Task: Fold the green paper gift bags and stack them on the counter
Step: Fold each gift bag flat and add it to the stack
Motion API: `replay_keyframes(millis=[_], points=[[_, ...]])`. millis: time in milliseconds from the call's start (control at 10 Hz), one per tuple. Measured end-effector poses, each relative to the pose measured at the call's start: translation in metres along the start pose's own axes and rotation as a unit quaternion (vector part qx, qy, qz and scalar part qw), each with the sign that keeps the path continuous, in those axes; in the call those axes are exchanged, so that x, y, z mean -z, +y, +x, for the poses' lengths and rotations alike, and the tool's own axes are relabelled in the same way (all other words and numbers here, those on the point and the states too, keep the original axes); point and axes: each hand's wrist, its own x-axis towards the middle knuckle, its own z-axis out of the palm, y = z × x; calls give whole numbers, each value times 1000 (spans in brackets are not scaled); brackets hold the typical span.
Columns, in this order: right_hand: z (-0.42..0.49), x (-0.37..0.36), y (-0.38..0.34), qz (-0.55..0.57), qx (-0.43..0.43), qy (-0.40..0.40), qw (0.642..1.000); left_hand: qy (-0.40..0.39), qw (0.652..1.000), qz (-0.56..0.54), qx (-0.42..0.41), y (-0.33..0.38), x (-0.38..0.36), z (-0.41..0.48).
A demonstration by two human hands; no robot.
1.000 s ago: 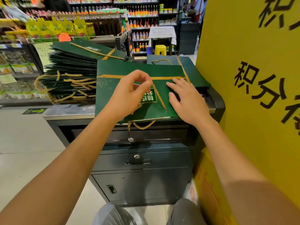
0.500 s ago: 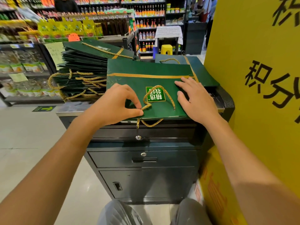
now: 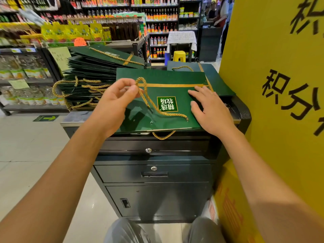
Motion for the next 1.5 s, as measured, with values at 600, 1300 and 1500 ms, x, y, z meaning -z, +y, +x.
replay_keyframes(millis=[600,1300,1500], points=[[1,-3,3,-23,17,58,998,28,992,117,-24,-8,-20,-3],[-2,-18,-102,111,19,-107,988,66,995,79,1,-19,-30,0],[-1,-11,-94,197,21,-127,972,-32,963,255,-77,-30,0,-8]])
